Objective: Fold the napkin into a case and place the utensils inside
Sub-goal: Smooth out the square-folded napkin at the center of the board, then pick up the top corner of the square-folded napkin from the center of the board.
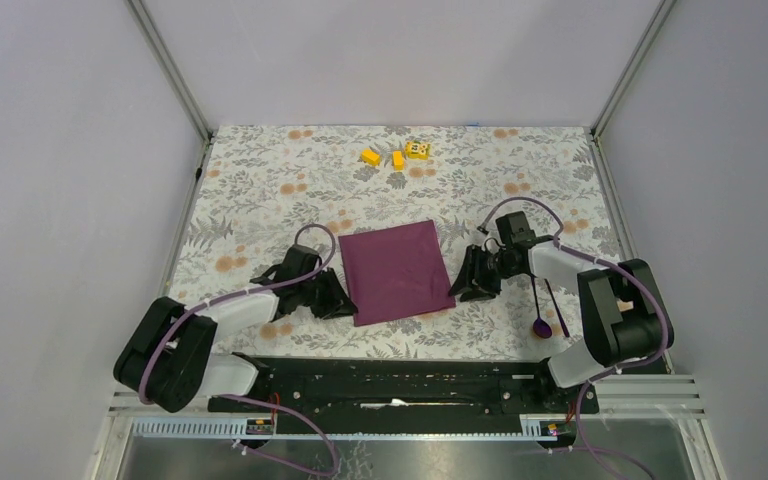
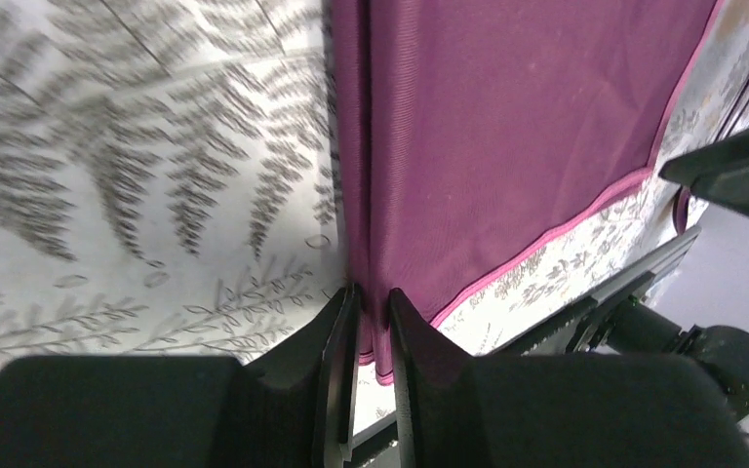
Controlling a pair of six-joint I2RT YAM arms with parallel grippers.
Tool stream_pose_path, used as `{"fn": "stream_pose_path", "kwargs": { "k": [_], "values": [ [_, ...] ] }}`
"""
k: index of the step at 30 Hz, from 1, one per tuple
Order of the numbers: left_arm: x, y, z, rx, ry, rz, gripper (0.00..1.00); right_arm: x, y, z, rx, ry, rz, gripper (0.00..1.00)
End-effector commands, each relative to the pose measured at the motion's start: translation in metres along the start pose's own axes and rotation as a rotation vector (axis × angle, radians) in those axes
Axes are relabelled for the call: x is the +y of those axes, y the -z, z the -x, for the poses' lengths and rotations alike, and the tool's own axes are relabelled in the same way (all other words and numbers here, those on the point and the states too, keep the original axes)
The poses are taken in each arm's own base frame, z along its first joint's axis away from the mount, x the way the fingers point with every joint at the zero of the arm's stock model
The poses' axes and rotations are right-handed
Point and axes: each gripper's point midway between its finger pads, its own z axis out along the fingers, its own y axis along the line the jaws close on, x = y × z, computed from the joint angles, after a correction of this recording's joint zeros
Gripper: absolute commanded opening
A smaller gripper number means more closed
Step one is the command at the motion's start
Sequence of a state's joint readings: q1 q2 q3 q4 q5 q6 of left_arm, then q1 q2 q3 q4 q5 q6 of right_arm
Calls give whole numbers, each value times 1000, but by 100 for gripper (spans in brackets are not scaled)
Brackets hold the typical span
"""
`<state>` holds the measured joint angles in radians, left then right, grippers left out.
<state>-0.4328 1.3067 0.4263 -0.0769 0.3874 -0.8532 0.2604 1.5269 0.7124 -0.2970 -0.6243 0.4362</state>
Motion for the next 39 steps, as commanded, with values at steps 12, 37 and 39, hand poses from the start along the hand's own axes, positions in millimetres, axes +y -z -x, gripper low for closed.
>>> {"fn": "stream_pose_path", "kwargs": {
  "k": [12,37,39],
  "values": [
    [5,20,-14,-3,-11,81,32,-18,-6,5,14,-14,-3,40],
    [-64,36,4,15,-85,-120,30,-11,-11,2,38,-22,61,22],
    [-64,36,4,16,-86,-120,29,-10,-10,2,36,-21,64,21]
  ]
}}
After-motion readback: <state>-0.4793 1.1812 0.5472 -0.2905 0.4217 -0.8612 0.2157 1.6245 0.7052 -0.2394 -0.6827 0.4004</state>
